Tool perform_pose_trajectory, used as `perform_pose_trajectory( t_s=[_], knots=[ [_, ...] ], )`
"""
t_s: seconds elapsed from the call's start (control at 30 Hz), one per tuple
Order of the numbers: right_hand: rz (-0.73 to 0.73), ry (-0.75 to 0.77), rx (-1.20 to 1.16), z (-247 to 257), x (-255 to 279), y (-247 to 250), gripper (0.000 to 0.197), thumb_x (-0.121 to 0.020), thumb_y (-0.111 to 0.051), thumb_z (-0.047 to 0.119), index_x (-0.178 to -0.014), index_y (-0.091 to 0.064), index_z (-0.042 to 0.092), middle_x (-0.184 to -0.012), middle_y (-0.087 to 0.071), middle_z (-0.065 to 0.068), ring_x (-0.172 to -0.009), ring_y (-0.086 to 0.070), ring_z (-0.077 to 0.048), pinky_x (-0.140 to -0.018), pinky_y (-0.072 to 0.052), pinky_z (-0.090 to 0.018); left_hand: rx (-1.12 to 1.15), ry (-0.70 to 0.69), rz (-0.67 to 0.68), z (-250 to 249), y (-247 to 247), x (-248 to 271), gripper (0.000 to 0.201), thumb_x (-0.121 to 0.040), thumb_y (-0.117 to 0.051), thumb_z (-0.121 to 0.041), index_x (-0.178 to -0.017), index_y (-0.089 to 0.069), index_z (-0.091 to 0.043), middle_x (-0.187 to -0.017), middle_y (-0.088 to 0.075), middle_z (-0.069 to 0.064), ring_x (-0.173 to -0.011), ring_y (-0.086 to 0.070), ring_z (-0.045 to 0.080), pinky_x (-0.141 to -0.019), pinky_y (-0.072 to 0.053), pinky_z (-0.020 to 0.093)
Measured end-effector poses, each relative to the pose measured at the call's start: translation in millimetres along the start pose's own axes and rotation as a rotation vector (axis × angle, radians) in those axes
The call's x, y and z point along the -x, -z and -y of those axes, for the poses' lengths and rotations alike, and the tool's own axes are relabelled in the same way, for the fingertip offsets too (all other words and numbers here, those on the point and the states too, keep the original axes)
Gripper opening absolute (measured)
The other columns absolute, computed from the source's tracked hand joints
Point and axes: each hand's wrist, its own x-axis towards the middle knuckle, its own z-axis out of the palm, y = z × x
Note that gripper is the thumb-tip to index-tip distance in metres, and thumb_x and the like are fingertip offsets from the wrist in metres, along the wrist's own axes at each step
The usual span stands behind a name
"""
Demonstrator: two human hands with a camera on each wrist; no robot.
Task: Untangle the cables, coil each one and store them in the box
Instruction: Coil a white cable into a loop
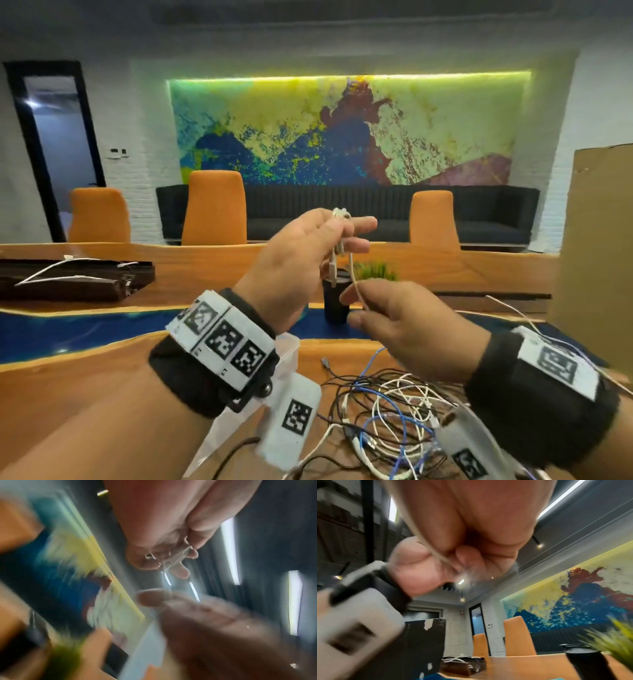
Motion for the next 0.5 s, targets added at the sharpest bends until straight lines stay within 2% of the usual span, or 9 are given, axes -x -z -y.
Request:
perform_pose_trajectory(
  t_s=[0.07, 0.1, 0.13, 0.2, 0.27, 0.33, 0.37, 0.43, 0.5],
  knots=[
    [0.124, 0.086, 0.082, 22.4, 9.3, 7.3, 0.007, -0.096, -0.059, 0.03, -0.098, -0.064, 0.026, -0.086, -0.062, 0.013, -0.081, -0.057, -0.002, -0.074, -0.048, -0.022, -0.495, -0.17, 0.054, 14.1, 3.7, -1.2, 0.022, -0.104, -0.038, -0.025, -0.105, -0.059, -0.02, -0.127, -0.065, -0.003, -0.11, -0.061, 0.005, -0.087, -0.051, 0.02],
    [0.155, 0.132, 0.079, 32.4, 12.1, 12.7, 0.008, -0.096, -0.058, 0.028, -0.091, -0.063, 0.026, -0.079, -0.059, 0.013, -0.076, -0.055, -0.002, -0.069, -0.044, -0.018, -0.687, -0.207, 0.109, 19.4, 6.3, -1.1, 0.02, -0.1, -0.04, -0.027, -0.105, -0.058, -0.02, -0.127, -0.064, -0.006, -0.111, -0.059, 0.003, -0.09, -0.047, 0.018],
    [0.146, 0.18, 0.072, 39.3, 13.2, 18.7, 0.014, -0.097, -0.057, 0.027, -0.083, -0.061, 0.026, -0.073, -0.055, 0.012, -0.07, -0.052, -0.003, -0.064, -0.041, -0.017, -0.782, -0.206, 0.149, 23.3, 9.2, -1.5, 0.02, -0.098, -0.041, -0.029, -0.105, -0.057, -0.021, -0.123, -0.064, -0.007, -0.108, -0.058, 0.002, -0.09, -0.045, 0.019],
    [0.028, 0.201, 0.003, 42.5, 10.3, 33.5, 0.022, -0.097, -0.057, 0.025, -0.075, -0.062, 0.024, -0.063, -0.052, 0.01, -0.061, -0.048, -0.002, -0.059, -0.037, -0.018, -0.673, -0.128, 0.184, 26.3, 14.1, 0.0, 0.021, -0.094, -0.043, -0.029, -0.1, -0.06, -0.018, -0.103, -0.066, -0.006, -0.093, -0.059, 0.002, -0.083, -0.045, 0.021],
    [-0.103, 0.123, -0.117, 34.4, 2.7, 51.8, 0.023, -0.097, -0.056, 0.025, -0.08, -0.069, 0.017, -0.053, -0.049, 0.01, -0.05, -0.042, -0.003, -0.051, -0.034, -0.018, -0.442, -0.03, 0.177, 26.9, 18.0, 3.8, 0.026, -0.094, -0.044, -0.028, -0.094, -0.067, -0.014, -0.087, -0.064, 0.008, -0.082, -0.057, 0.012, -0.08, -0.046, 0.028],
    [-0.189, 0.054, -0.187, 21.7, -5.3, 63.1, 0.026, -0.098, -0.053, 0.025, -0.083, -0.07, 0.013, -0.048, -0.045, 0.012, -0.045, -0.037, -0.004, -0.046, -0.03, -0.017, -0.303, 0.052, 0.175, 25.3, 19.2, 9.9, 0.032, -0.095, -0.043, -0.03, -0.091, -0.071, -0.016, -0.097, -0.064, 0.024, -0.081, -0.053, 0.024, -0.073, -0.044, 0.031],
    [-0.225, 0.039, -0.212, 15.4, -8.2, 63.0, 0.027, -0.099, -0.052, 0.025, -0.083, -0.069, 0.013, -0.048, -0.045, 0.012, -0.046, -0.036, -0.004, -0.046, -0.03, -0.018, -0.263, 0.085, 0.186, 23.6, 17.1, 12.8, 0.034, -0.097, -0.042, -0.03, -0.091, -0.07, -0.013, -0.098, -0.065, 0.024, -0.081, -0.051, 0.025, -0.071, -0.041, 0.033],
    [-0.295, 0.017, -0.268, 3.6, -12.8, 53.7, 0.027, -0.1, -0.051, 0.024, -0.082, -0.068, 0.013, -0.05, -0.044, 0.01, -0.048, -0.036, -0.007, -0.047, -0.031, -0.024, -0.179, 0.156, 0.227, 20.0, 10.3, 16.1, 0.034, -0.102, -0.04, -0.029, -0.089, -0.065, -0.01, -0.09, -0.065, 0.013, -0.076, -0.049, 0.02, -0.069, -0.037, 0.037],
    [-0.333, -0.038, -0.351, -7.4, -15.2, 38.4, 0.025, -0.1, -0.052, 0.021, -0.083, -0.069, 0.014, -0.053, -0.043, 0.007, -0.049, -0.037, -0.011, -0.045, -0.031, -0.026, -0.037, 0.237, 0.239, 18.5, 5.3, 16.6, 0.033, -0.105, -0.037, -0.028, -0.086, -0.059, -0.013, -0.084, -0.059, 0.006, -0.067, -0.044, 0.012, -0.062, -0.035, 0.029]
  ],
)
